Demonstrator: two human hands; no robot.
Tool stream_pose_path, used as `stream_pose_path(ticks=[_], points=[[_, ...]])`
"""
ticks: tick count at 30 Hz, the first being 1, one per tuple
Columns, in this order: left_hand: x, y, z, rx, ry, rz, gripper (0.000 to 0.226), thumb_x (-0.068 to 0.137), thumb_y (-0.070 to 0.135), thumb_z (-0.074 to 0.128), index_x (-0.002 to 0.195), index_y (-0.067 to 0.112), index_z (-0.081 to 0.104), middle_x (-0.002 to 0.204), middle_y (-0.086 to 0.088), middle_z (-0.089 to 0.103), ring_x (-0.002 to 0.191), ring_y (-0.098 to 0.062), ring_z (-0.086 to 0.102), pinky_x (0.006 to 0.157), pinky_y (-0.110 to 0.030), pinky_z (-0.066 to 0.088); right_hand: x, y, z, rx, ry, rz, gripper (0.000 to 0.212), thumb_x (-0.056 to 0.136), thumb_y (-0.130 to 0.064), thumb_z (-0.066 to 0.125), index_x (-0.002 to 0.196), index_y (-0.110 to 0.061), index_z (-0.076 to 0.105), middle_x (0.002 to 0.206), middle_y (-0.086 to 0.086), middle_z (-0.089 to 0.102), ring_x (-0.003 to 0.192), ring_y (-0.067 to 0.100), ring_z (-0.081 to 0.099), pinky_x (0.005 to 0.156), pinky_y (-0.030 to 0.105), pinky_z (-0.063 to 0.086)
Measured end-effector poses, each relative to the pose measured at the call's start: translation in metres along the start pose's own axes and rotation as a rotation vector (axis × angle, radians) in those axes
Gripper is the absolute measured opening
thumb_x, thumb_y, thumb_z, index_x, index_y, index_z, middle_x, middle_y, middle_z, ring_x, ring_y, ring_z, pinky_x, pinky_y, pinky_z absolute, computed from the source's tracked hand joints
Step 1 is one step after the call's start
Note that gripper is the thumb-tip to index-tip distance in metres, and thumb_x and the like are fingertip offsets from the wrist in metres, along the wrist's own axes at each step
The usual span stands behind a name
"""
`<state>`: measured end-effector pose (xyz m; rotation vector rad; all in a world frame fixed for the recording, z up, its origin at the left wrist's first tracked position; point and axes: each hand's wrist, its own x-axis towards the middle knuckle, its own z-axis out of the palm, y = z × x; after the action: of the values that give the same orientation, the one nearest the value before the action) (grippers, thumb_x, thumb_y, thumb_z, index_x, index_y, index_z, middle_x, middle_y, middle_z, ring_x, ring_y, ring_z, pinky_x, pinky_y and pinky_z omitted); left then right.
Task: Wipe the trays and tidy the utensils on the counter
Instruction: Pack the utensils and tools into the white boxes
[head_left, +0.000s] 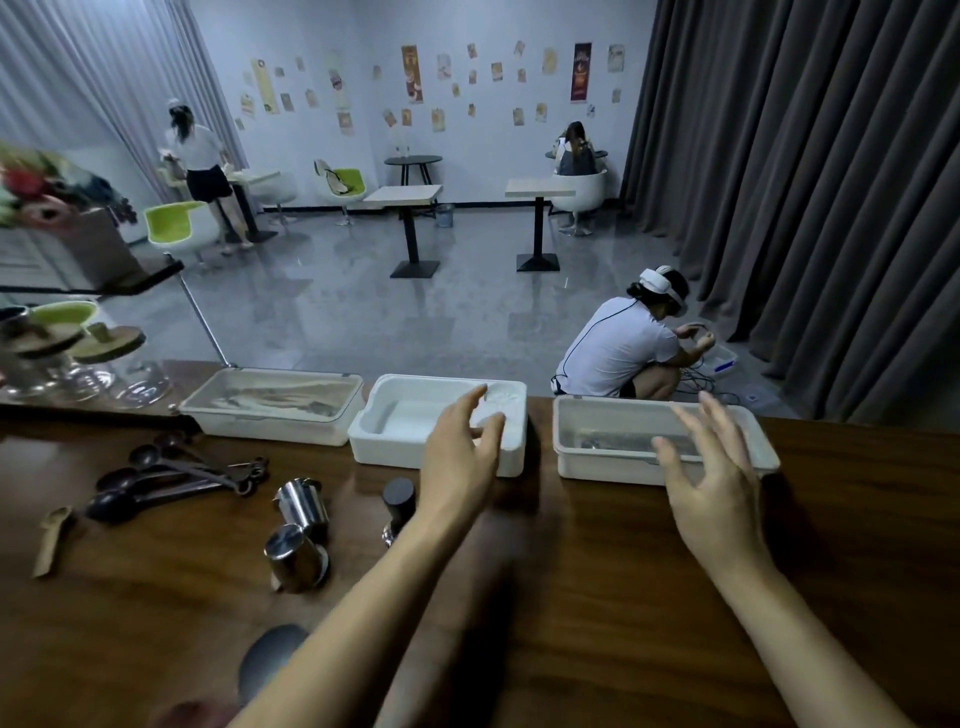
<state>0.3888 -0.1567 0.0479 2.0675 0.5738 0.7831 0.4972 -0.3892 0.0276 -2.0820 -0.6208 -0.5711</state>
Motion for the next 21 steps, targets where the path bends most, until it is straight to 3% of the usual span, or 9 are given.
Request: stream_pose_path(ticks=[1, 3, 4, 6, 8, 10, 16, 21], points=[[0.009, -0.004, -0.019, -0.01, 0.022, 0.003, 0.045, 0.102, 0.03, 0.058, 0.146, 0.02, 0.053, 0.144, 0.003, 0.057, 0.101, 0.027, 0.05, 0.095, -0.024, 0.043, 0.001, -0.02, 0.01, 0.084, -0.032, -0.022, 0.038, 0.097, -0.022, 0.064, 0.134, -0.013, 0.062, 0.148, 0.001, 0.048, 0.129, -0.002, 0.047, 0.102, 0.021, 0.041], [0.029, -0.018, -0.054, 0.043, 0.02, -0.013, 0.049, 0.102, 0.033, 0.059, 0.148, 0.02, 0.05, 0.147, -0.001, 0.054, 0.12, 0.005, 0.055, 0.106, -0.033, 0.045, 0.003, -0.056, 0.032, 0.263, -0.111, -0.035, 0.031, 0.097, -0.016, 0.064, 0.128, -0.011, 0.066, 0.133, -0.005, 0.057, 0.109, -0.016, 0.055, 0.088, 0.006, 0.046], [0.039, -0.027, -0.068, 0.098, -0.007, -0.029, 0.054, 0.101, 0.035, 0.06, 0.151, 0.02, 0.047, 0.15, -0.004, 0.052, 0.131, -0.01, 0.053, 0.111, -0.037, 0.042, 0.004, -0.071, 0.044, 0.311, -0.15, -0.032, 0.028, 0.097, -0.014, 0.064, 0.125, -0.012, 0.067, 0.127, -0.006, 0.06, 0.105, -0.017, 0.057, 0.084, 0.005, 0.047], [0.055, -0.049, -0.09, 0.199, -0.1, -0.065, 0.062, 0.1, 0.036, 0.063, 0.154, 0.017, 0.041, 0.156, -0.006, 0.046, 0.143, -0.022, 0.044, 0.115, -0.037, 0.034, 0.006, -0.094, 0.073, 0.327, -0.25, 0.006, 0.027, 0.096, -0.016, 0.065, 0.124, -0.019, 0.067, 0.123, -0.008, 0.063, 0.108, -0.009, 0.06, 0.09, 0.013, 0.051], [0.068, -0.07, -0.101, 0.234, -0.188, -0.09, 0.068, 0.099, 0.035, 0.064, 0.157, 0.013, 0.036, 0.16, -0.007, 0.04, 0.147, -0.023, 0.037, 0.115, -0.034, 0.03, 0.01, -0.104, 0.1, 0.252, -0.406, 0.111, 0.041, 0.097, -0.031, 0.064, 0.137, -0.022, 0.059, 0.141, -0.005, 0.056, 0.126, 0.01, 0.057, 0.105, 0.03, 0.048], [0.078, -0.089, -0.106, 0.214, -0.265, -0.107, 0.073, 0.098, 0.035, 0.065, 0.159, 0.012, 0.032, 0.164, -0.008, 0.035, 0.15, -0.022, 0.033, 0.117, -0.032, 0.027, 0.015, -0.109, 0.122, 0.096, -0.515, 0.186, 0.056, 0.097, -0.044, 0.059, 0.148, -0.024, 0.047, 0.159, -0.001, 0.037, 0.142, 0.021, 0.041, 0.114, 0.039, 0.036], [0.104, -0.122, -0.104, 0.172, -0.438, -0.218, 0.086, 0.094, 0.04, 0.07, 0.162, 0.015, 0.022, 0.166, -0.014, 0.026, 0.151, -0.027, 0.03, 0.121, -0.037, 0.028, 0.015, -0.118, 0.158, -0.035, -0.587, 0.437, 0.077, 0.095, -0.053, 0.057, 0.159, -0.026, 0.024, 0.166, 0.012, 0.017, 0.151, 0.029, 0.023, 0.115, 0.04, 0.026], [0.108, -0.14, -0.1, 0.206, -0.454, -0.278, 0.078, 0.086, 0.035, 0.08, 0.147, 0.012, 0.037, 0.141, -0.013, 0.054, 0.128, -0.03, 0.053, 0.1, -0.033, 0.044, 0.004, -0.119, 0.163, 0.065, -0.544, 0.539, 0.074, 0.093, -0.035, 0.069, 0.156, -0.018, 0.033, 0.158, 0.008, 0.037, 0.143, 0.028, 0.035, 0.108, 0.032, 0.03]])
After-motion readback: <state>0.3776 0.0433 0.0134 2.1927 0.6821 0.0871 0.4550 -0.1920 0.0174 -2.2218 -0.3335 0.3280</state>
